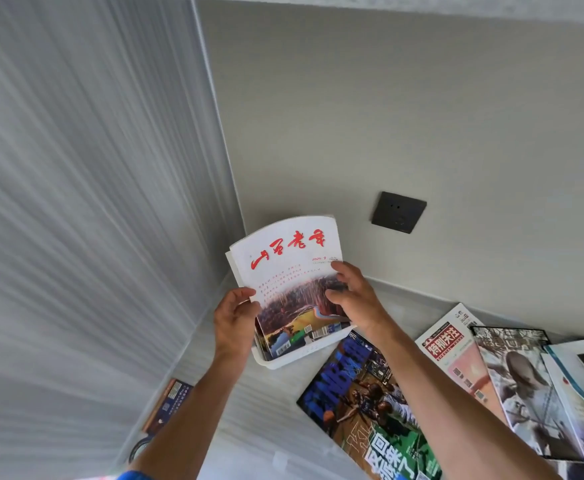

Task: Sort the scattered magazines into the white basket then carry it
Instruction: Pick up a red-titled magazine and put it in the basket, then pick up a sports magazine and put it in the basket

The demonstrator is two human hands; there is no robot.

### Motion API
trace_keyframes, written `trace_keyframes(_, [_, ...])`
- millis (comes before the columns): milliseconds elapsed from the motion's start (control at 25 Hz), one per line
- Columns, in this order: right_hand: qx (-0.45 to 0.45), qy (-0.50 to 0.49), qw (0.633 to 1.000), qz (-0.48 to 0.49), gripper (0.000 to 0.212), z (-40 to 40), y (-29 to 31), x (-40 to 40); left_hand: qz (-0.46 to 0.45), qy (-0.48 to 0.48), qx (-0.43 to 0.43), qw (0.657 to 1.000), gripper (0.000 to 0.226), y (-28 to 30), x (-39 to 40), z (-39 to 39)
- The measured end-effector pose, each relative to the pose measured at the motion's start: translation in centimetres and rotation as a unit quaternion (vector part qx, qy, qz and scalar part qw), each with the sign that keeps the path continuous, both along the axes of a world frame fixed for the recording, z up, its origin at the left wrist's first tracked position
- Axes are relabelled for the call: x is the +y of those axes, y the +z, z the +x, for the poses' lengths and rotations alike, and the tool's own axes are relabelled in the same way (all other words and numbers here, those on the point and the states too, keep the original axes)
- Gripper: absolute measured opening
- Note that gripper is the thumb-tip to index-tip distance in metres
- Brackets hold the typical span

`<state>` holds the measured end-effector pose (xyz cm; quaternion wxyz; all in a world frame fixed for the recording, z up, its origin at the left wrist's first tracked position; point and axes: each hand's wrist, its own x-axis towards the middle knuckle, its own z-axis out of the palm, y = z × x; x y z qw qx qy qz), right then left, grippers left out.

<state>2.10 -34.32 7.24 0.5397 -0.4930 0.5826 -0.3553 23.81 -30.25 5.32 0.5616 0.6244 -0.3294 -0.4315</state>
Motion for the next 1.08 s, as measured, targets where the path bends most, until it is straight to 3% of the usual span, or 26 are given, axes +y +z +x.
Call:
trace_keyframes(200, [0.066,0.075,0.993,0.069,0.063,-0.6,-1.2,-0.2,0.058,-0.033,0.033,0.997,0.032,-1.0,-0.1,0.5])
trace_keyframes(320, [0.145,0.044,0.986,0.072,0.056,-2.1,-2.0,2.3,0.081,-0.03,-0.067,0.994,0.034,-1.5,0.6,-0.1])
trace_keyframes(440, [0.174,0.001,0.98,0.1,0.043,-6.9,-5.0,9.4,0.023,-0.069,-0.082,0.994,0.034,-2.2,3.9,-4.1])
trace_keyframes(560, [0.243,-0.011,0.956,0.164,0.042,-12.9,-9.4,18.9,0.053,-0.186,-0.117,0.974,0.03,-4.2,9.3,-10.4])
trace_keyframes(640, [0.302,-0.024,0.933,0.193,0.043,-17.1,-11.6,25.0,0.106,-0.301,-0.172,0.932,0.033,-5.7,12.6,-15.1])
trace_keyframes(840, [0.449,0.004,0.883,0.138,0.05,-23.7,-13.5,34.6,0.22,-0.57,-0.263,0.746,0.033,-9.0,18.9,-24.0])
trace_keyframes(920, [0.444,-0.033,0.883,0.148,0.055,-25.8,-13.6,36.7,0.226,-0.634,-0.278,0.685,0.041,-9.9,21.3,-27.0])
trace_keyframes(1000, [0.431,-0.107,0.872,0.206,0.058,-28.4,-13.8,38.7,0.219,-0.656,-0.296,0.659,0.049,-10.4,23.3,-29.8])
trace_keyframes(1080, [0.349,-0.272,0.853,0.276,0.061,-30.6,-13.6,40.4,0.191,-0.661,-0.358,0.631,0.054,-10.7,24.7,-31.8])
